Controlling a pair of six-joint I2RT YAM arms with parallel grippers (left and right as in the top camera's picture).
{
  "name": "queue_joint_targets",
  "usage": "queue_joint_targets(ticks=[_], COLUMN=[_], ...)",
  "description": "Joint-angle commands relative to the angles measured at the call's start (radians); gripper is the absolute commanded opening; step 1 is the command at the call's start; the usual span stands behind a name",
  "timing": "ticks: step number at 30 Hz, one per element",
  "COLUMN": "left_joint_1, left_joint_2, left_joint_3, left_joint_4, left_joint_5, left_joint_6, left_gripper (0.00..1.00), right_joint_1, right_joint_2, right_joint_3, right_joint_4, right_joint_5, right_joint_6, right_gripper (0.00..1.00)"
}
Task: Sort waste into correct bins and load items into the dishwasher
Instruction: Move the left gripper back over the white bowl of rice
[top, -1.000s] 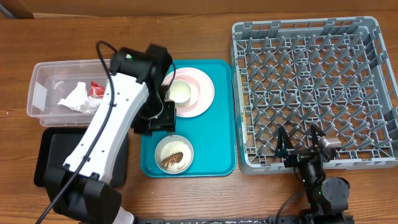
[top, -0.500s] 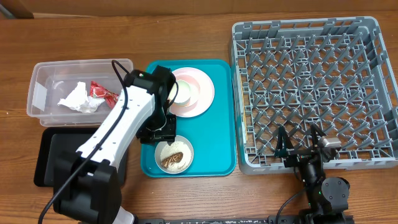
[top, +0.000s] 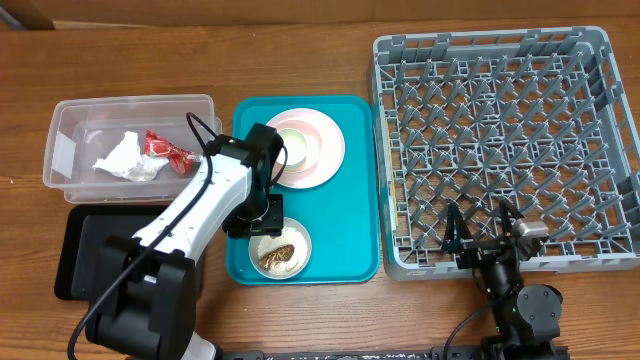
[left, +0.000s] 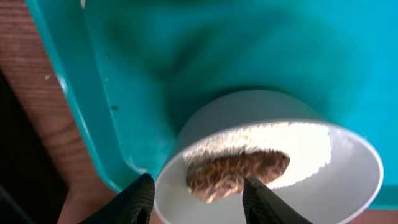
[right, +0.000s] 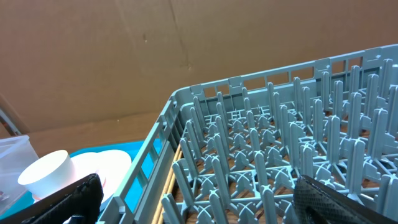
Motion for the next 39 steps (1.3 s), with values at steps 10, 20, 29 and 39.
queue_joint_targets(ticks=[10, 20, 29, 39], left_joint_1=[-0.001, -0.001, 0.001, 0.036], left_joint_2=[-0.005, -0.005, -0.005, -0.005], left_joint_3=[-0.084, -0.084, -0.084, -0.084], left_joint_4=[0.040, 0.143, 0.151, 0.181], left_joint_5=[-0.044, -0.060, -0.216, -0.324], left_joint_6=[-0.018, -0.019, -0.118, -0.213], left_gripper=[0.45, 0.15, 0.04, 0.09], right_joint_1=[-0.004, -0.004, -0.004, -0.003], right_joint_2=[-0.007, -0.007, -0.007, -0.007], right_joint_3=[-0.010, -0.010, -0.010, -0.010], right_joint_4=[0.006, 0.006, 0.006, 0.006], right_joint_5=[0.002, 0.002, 0.002, 0.002], right_joint_6=[0.001, 0.001, 0.001, 0.001], right_gripper=[1.00, 1.00, 1.00, 1.00])
